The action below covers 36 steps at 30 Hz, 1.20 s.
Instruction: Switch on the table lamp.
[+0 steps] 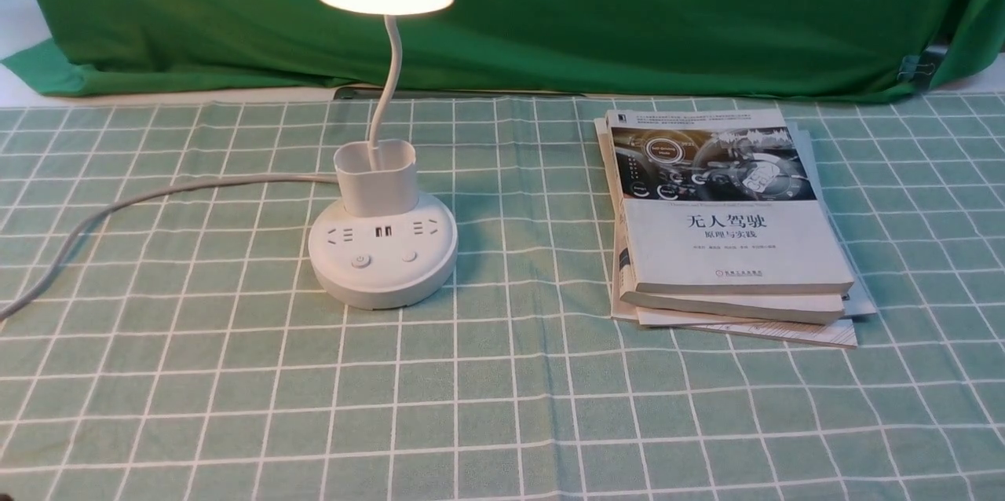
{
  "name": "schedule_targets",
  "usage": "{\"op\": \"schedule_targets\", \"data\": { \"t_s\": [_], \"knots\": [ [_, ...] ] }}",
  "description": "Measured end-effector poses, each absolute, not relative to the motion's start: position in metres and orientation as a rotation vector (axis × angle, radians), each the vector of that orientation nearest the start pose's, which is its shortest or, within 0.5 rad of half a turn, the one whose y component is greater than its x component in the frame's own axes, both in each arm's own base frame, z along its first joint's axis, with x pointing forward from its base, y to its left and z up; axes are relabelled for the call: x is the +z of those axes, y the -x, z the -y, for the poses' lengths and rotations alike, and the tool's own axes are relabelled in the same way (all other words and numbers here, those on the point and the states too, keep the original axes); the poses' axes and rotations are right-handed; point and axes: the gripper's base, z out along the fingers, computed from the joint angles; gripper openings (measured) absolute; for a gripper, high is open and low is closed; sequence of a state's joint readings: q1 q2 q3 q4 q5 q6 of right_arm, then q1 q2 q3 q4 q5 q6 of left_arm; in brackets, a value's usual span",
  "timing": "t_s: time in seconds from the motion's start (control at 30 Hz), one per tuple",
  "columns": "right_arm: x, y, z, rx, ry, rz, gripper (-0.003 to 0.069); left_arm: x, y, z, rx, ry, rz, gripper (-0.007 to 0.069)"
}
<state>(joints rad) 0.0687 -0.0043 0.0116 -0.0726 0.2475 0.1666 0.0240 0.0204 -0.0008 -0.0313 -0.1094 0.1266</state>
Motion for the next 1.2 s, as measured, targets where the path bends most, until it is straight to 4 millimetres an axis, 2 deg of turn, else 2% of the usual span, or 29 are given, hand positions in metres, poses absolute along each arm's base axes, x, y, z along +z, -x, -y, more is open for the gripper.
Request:
{"op": "schedule_targets", "data": {
  "t_s": [0.07,0.17,0.27,0.47,1.2],
  "knots": [
    [0.187,-0.055,-0.002,0.106,-0.037,-1.739,0.0241,0.216,-0.056,-0.001,0.063,-0.02,-1.448,0.0021],
    [0.187,-0.055,-0.002,0.106,-0.037,-1.738,0.0241,0.199,-0.057,-0.001,-0.036,0.056,-1.626,0.0021],
    [0.187,-0.055,-0.002,0.106,-0.037,-1.738,0.0241,0.191,-0.056,0.001,-0.063,0.058,-1.719,0.0021],
    [0.187,-0.055,-0.002,0.106,-0.037,-1.738,0.0241,0.189,-0.055,0.003,-0.072,-0.004,-1.731,0.0021],
    [0.187,-0.055,-0.002,0.106,-0.037,-1.738,0.0241,0.191,-0.055,0.003,-0.061,-0.028,-1.715,0.0021]
  ]
}}
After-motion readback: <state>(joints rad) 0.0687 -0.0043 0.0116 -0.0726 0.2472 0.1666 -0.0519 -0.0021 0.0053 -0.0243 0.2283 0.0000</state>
